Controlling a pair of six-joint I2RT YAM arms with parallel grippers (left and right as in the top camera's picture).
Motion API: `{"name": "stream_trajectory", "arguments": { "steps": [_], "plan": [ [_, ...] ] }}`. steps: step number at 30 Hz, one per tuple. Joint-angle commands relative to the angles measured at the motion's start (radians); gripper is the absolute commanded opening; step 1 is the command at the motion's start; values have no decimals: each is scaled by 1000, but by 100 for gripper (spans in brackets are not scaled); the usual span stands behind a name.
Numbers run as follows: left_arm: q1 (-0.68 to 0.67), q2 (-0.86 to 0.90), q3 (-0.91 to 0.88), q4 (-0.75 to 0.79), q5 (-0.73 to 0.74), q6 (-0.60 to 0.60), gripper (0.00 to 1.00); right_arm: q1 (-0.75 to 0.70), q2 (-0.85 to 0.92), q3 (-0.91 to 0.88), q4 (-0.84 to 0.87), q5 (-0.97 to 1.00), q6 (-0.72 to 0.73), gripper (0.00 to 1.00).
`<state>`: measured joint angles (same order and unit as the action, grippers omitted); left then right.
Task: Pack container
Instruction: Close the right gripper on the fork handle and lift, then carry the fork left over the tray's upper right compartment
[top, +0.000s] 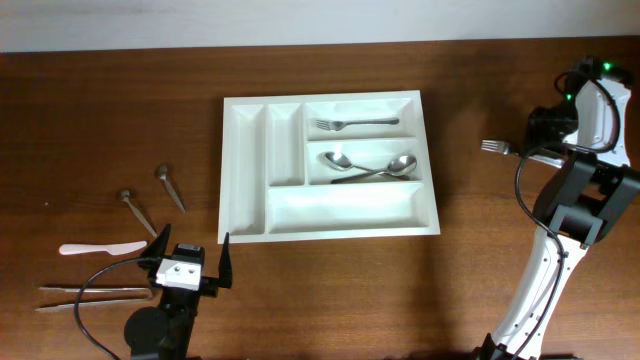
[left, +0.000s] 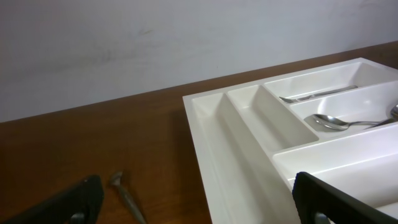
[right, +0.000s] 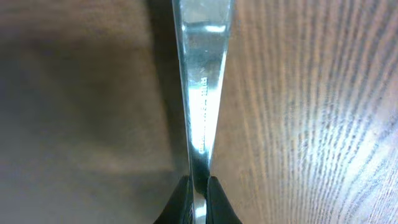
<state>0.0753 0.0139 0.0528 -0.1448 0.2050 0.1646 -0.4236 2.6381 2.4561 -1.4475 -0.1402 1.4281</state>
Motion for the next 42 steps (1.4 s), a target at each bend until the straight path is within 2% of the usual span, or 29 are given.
{"name": "stream_trajectory", "arguments": {
  "steps": [1,8,15,30,42],
  "plan": [
    [6,-9,-9,3,-3,10,99,14,12,79,-21,16,-68,4],
    [6,-9,-9,3,-4,10,99,97,-5,219,-119,12,-90,4],
    [6,-9,-9,3,-4,10,99,239,-6,322,-161,-79,-80,4],
    [6,-9,-9,3,-4,10,99,570,-6,323,-101,-97,124,4],
    [6,-9,-9,3,-4,10,99,644,-5,322,-70,-89,212,4]
  ]
}}
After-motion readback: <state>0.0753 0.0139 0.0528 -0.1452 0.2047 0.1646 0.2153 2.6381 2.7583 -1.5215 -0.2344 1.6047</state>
